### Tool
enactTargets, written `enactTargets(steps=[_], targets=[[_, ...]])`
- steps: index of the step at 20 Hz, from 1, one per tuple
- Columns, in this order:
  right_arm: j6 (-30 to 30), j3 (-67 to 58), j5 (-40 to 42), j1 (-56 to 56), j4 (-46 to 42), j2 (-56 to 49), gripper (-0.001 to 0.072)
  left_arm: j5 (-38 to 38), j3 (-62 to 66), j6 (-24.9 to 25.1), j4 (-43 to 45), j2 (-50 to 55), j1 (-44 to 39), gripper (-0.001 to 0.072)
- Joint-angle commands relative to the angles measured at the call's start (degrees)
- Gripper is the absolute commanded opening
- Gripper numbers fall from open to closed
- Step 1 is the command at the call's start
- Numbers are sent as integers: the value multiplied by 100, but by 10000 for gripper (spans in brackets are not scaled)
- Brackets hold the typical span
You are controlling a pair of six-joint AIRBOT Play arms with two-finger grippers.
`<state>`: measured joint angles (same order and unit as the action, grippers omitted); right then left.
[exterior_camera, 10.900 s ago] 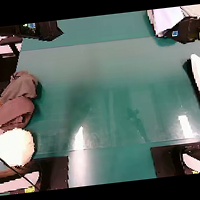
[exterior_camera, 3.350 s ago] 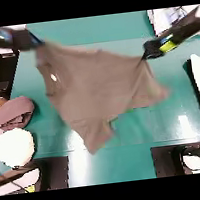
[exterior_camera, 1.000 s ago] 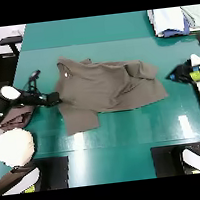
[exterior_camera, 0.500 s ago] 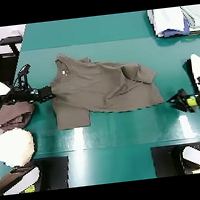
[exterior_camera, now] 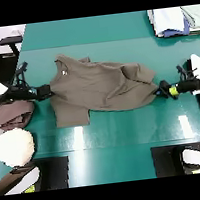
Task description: Fold the shirts.
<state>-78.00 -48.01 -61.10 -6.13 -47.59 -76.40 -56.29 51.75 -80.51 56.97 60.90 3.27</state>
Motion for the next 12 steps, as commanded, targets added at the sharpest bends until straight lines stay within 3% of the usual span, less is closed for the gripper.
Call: enactTargets(steps=[1, 5, 12], targets=[[116, -973, -474, 192, 66, 476, 16, -118, 710, -7, 256, -608, 11, 23], [116, -2721, -651, -96, 33, 1700, 16, -85, 2852, -7, 264, -1303, 11, 24], [111, -5639, -708, -883, -66, 3182, 17, -151, 6787, -111, 264, -1370, 11, 24]])
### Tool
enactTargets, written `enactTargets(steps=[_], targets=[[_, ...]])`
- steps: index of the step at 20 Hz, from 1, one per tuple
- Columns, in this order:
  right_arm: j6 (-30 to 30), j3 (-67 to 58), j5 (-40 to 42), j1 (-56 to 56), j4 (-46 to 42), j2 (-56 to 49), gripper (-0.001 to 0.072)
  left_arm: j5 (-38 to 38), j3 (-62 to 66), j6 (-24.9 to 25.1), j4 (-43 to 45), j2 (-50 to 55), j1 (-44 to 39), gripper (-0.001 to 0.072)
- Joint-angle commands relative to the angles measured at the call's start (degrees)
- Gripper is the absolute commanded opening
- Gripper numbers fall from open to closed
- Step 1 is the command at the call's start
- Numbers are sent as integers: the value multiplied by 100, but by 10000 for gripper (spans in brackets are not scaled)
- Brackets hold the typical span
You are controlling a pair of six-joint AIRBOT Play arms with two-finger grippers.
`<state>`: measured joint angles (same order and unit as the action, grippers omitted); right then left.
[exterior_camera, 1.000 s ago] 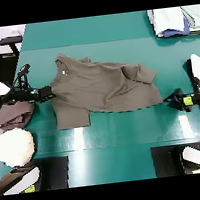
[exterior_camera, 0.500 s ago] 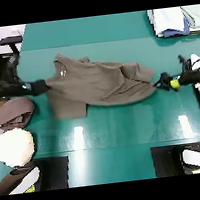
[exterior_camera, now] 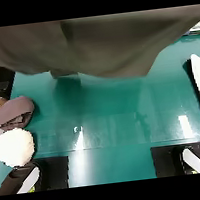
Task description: Fold the shirts.
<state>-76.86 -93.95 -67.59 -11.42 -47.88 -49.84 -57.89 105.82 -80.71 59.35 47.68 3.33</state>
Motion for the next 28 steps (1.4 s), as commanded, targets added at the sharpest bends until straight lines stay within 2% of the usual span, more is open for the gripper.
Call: enactTargets(steps=[1, 4, 7, 10, 12, 15, 18, 20, 22, 25, 28], targets=[[-4, -1329, -131, -612, -37, 660, 16, 42, 1665, -195, 26, -81, 4, 23], [-275, -2057, -597, -1622, -31, 780, 16, 39, 2321, -337, 26, -85, 4, 22], [-660, -2627, -1141, -2295, -2, 525, 16, -170, 2216, -407, 260, -66, 4, 22], [-922, -2581, -1714, -2264, 35, 37, 15, -562, 942, -629, 496, -35, 4, 23], [-977, -1961, -2050, -1908, -46, -289, 15, -820, -120, -649, 387, 105, 4, 23], [-1049, -800, -2306, -896, -883, -905, 15, -1086, -1443, -627, 275, 658, 4, 23], [-1137, 262, -2199, 175, -2072, -1718, 15, -1117, -2299, -575, 278, 1460, -13, 24], [-1161, 551, -2004, 612, -2439, -2461, 15, -1123, -2516, -479, 260, 2205, -13, 24], [-1158, 409, -1777, 793, -2406, -3314, 15, -1019, -2509, -326, 212, 2973, -13, 23], [-1156, -466, -1362, 861, -2341, -4529, 16, -431, -2221, -61, 107, 3912, -13, 23], [-1150, -1443, -918, 861, -1834, -5333, 15, -271, -1547, -26, 116, 4533, -7, 23]])
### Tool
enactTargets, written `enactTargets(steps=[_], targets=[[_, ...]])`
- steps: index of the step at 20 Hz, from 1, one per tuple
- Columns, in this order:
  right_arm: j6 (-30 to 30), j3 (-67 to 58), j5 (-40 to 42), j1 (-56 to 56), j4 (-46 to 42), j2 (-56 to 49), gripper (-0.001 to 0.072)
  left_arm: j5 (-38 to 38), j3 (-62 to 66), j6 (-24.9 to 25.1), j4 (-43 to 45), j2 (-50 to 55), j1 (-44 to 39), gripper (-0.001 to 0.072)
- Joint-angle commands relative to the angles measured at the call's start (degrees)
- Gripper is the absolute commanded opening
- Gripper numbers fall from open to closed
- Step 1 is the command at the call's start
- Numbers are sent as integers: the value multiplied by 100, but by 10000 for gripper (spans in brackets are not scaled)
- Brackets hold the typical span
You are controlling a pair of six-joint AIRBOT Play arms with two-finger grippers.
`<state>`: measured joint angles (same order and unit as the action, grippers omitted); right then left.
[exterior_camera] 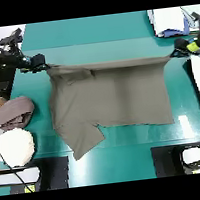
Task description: Fold the shirts.
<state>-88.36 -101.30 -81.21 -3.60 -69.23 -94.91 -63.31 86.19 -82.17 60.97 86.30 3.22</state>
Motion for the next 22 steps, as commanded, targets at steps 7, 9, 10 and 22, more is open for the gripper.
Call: enactTargets(steps=[7, 9, 10, 22], targets=[[319, -953, 251, 85, 114, -745, 15, -433, 848, 162, 125, 793, 4, 23], [317, -323, 227, 116, -256, -404, 15, -1091, 734, 162, 343, 791, -2, 23], [319, 96, 267, 116, -289, -216, 16, -1224, 581, 162, 376, 791, -2, 23], [452, 1803, 767, 79, 713, 597, 412, -1233, -682, -33, 654, 133, -2, 307]])
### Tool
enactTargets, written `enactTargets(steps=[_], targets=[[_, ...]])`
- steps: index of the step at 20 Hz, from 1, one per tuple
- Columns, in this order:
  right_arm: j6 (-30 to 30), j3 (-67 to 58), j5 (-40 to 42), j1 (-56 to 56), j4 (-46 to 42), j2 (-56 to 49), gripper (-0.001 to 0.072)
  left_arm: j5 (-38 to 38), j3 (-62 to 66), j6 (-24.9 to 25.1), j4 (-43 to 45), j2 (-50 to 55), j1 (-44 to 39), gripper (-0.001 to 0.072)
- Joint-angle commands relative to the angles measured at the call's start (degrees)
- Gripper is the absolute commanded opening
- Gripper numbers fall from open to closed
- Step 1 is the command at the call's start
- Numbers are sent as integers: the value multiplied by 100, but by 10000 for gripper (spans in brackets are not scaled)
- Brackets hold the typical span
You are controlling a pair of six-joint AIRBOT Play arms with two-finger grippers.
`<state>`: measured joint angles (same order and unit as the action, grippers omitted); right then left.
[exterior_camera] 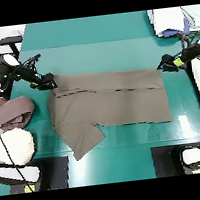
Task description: Fold the shirts.
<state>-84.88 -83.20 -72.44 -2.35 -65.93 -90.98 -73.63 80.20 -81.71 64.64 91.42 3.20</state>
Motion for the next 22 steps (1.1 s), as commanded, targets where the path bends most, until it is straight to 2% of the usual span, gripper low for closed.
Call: enactTargets(steps=[1, 4, 5, 6, 10, 15, 22], targets=[[195, 44, -142, -46, 367, 435, 412, -310, -190, -83, 553, -695, 0, 308], [205, 448, -374, -39, 332, 1187, 427, -597, -1233, -157, 874, -1912, 0, 309], [208, 643, -372, -28, 330, 1432, 499, -638, -1718, -223, 833, -2326, 0, 309], [208, 815, -343, -28, 334, 1633, 512, -616, -2286, -236, 789, -2774, 0, 309], [205, 1360, -33, -28, 337, 2197, 511, -411, -4227, -444, 358, -3974, 0, 309], [203, 1460, 44, -28, 667, 2310, 510, 55, -5608, -531, -214, -4155, 0, 309], [205, 1460, 70, -11, 789, 2312, 510, 890, -5921, -479, -741, -4153, 0, 309]])
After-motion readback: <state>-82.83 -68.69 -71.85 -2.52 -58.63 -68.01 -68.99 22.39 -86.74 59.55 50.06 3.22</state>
